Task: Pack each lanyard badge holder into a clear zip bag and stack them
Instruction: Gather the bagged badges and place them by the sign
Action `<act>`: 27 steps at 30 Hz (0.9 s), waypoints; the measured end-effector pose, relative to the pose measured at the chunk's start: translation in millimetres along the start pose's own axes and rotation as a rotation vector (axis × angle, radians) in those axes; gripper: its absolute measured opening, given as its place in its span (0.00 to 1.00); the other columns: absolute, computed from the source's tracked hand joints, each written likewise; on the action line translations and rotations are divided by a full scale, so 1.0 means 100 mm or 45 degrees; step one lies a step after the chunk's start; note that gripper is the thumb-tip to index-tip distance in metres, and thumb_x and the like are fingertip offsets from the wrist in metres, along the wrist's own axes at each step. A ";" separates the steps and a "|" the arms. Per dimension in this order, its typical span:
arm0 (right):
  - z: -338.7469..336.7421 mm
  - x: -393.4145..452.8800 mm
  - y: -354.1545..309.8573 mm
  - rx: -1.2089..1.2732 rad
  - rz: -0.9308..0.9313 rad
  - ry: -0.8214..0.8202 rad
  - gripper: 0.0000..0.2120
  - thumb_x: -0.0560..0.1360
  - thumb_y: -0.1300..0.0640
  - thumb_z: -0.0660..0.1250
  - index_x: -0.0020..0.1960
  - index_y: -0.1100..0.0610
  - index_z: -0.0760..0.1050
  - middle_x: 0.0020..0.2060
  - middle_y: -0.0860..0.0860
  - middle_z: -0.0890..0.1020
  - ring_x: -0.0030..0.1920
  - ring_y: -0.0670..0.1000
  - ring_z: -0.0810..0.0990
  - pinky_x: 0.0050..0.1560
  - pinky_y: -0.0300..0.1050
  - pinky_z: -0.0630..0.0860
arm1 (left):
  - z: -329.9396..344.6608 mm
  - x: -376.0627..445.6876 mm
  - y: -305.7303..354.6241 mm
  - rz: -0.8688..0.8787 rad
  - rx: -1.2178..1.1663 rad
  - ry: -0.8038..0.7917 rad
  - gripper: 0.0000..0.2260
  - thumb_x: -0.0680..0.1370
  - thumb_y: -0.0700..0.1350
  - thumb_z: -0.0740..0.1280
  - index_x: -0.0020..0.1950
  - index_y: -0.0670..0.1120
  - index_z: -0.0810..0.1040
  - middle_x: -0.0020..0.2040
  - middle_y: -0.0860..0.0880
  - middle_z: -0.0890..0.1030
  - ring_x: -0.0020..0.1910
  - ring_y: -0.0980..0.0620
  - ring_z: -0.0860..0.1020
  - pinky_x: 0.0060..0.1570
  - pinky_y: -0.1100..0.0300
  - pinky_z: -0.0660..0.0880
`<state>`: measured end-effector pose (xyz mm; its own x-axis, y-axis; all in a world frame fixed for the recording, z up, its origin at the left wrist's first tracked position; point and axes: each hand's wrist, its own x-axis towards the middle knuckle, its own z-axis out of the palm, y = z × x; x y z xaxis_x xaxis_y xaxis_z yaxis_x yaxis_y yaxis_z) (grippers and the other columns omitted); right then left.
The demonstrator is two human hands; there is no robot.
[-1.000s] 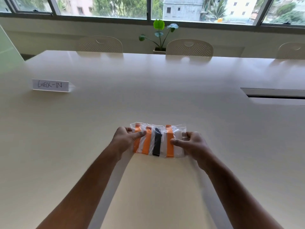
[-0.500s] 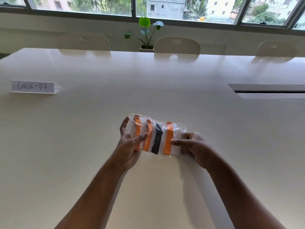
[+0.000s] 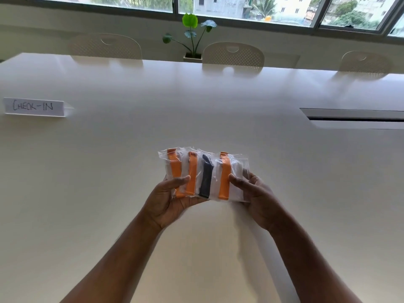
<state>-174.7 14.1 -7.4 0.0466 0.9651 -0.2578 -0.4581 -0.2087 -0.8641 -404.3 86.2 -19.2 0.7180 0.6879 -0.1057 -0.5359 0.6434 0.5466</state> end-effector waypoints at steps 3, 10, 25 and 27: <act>-0.04 -0.01 0.01 0.139 0.009 -0.107 0.24 0.76 0.57 0.72 0.71 0.55 0.75 0.64 0.61 0.82 0.59 0.60 0.84 0.53 0.54 0.83 | 0.04 0.00 -0.04 0.009 -0.001 0.040 0.27 0.77 0.35 0.63 0.76 0.45 0.65 0.70 0.35 0.76 0.67 0.32 0.76 0.54 0.37 0.80; -0.06 0.15 -0.05 0.211 0.185 -0.309 0.21 0.79 0.58 0.67 0.71 0.60 0.76 0.68 0.66 0.77 0.64 0.65 0.80 0.61 0.64 0.79 | 0.06 -0.01 -0.11 0.051 -0.060 0.153 0.27 0.77 0.34 0.63 0.77 0.43 0.66 0.73 0.34 0.72 0.71 0.32 0.72 0.64 0.35 0.75; 0.89 0.58 0.28 0.101 0.223 -0.390 0.25 0.75 0.63 0.72 0.71 0.64 0.74 0.62 0.65 0.81 0.56 0.62 0.84 0.55 0.61 0.82 | -0.40 -0.62 0.66 0.104 0.133 0.275 0.25 0.79 0.37 0.68 0.76 0.40 0.67 0.72 0.33 0.73 0.70 0.32 0.74 0.58 0.40 0.80; 1.14 0.66 0.38 0.096 0.201 -0.363 0.24 0.74 0.63 0.73 0.69 0.64 0.77 0.61 0.64 0.83 0.56 0.62 0.85 0.53 0.60 0.82 | -0.57 -0.74 0.89 0.095 0.192 0.299 0.25 0.80 0.37 0.67 0.76 0.40 0.67 0.72 0.33 0.73 0.69 0.31 0.74 0.60 0.37 0.78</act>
<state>-289.9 87.9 -8.3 -0.2754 0.9295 -0.2452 -0.5051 -0.3569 -0.7858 -529.8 111.5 -10.1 0.5475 0.8015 -0.2405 -0.4985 0.5432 0.6756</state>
